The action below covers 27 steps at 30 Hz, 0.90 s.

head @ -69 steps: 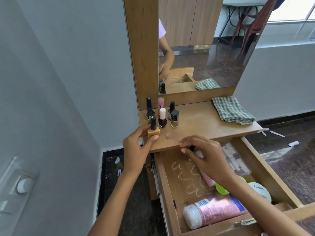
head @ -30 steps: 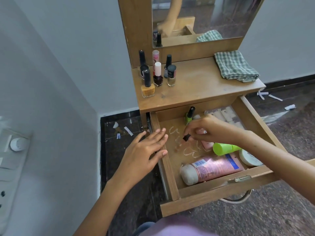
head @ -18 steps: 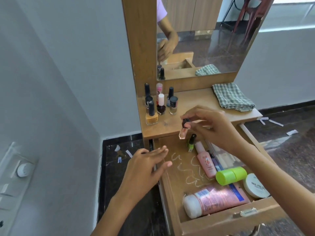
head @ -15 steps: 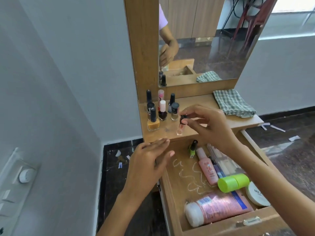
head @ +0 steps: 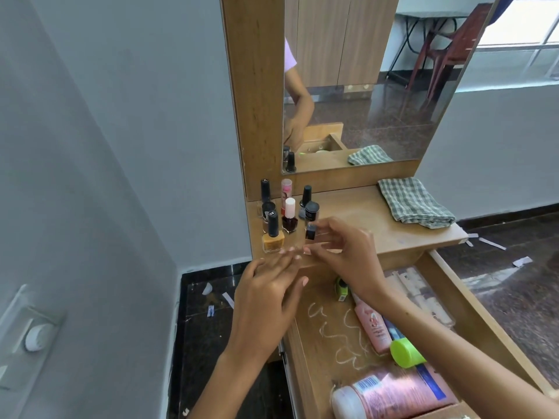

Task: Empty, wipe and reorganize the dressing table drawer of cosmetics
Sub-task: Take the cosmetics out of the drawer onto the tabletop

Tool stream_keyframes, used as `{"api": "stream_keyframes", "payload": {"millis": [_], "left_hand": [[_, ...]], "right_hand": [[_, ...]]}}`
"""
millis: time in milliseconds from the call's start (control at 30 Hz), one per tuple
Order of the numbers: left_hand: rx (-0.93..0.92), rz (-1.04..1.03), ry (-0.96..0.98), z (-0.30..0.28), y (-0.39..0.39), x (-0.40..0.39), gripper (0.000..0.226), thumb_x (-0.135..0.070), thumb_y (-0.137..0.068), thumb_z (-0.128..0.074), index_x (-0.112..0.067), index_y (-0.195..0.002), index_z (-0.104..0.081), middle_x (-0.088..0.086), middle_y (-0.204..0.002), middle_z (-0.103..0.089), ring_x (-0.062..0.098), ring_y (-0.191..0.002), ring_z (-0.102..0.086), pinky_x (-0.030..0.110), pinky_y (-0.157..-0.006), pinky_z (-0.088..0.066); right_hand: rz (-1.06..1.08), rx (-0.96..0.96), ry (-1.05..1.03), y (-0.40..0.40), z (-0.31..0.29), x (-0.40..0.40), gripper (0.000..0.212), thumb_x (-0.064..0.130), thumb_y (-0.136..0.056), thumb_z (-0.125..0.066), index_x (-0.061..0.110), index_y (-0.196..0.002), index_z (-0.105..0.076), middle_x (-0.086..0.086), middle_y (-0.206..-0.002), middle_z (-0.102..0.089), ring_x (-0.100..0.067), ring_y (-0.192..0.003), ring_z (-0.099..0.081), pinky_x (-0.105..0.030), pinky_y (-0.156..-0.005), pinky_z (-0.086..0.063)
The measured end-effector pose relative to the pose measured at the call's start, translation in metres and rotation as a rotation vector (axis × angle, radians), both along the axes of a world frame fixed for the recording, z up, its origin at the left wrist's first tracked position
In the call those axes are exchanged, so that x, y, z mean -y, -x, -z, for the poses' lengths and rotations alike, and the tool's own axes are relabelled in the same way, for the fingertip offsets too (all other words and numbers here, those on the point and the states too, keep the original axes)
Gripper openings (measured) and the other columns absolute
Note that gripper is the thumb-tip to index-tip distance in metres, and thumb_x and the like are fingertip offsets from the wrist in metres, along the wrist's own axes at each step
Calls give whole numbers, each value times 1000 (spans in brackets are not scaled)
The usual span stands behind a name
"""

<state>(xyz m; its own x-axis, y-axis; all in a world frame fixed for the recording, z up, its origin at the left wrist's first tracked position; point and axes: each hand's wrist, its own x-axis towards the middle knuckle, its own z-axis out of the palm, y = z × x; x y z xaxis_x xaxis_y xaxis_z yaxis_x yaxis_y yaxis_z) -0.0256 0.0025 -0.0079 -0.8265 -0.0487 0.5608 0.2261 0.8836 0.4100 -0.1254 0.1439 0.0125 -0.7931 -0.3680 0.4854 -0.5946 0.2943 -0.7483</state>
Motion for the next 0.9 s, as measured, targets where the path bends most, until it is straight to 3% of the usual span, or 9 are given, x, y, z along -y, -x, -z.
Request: {"api": "stream_keyframes", "payload": {"millis": [433,733,900], "left_hand": [[74,-19,101,15,-4,-4,40,-36,-89,-49,-15,-122,-58,0,-129,-54,7,-125,-43,33,-109,-27],[100,-5,110,12,-7,-4,41,-34,-89,-54,-14,-124,-54,-1,-133,-48,6,-127,-37,33,-111,-22],[137,33,177,4,-17,-18,46,-35,-84,-62,-9,-121,-57,7,-136,-47,16,-129,-40,40,-112,-21]], "right_hand": [[37,78,62,-3,7,13,27,14,-71,-82,14,-93,-66,6,-82,-71,0,-79,-69,-16,-73,-55],[17,99,19,-8,7,-1,37,13,-70,-83,10,-103,-67,2,-91,-72,-3,-85,-69,-26,-77,-58],[47,21,-69,-27,-1,-56,19,10,-75,-79,8,-92,-70,3,-88,-73,-4,-79,-70,-24,-69,-57]]}}
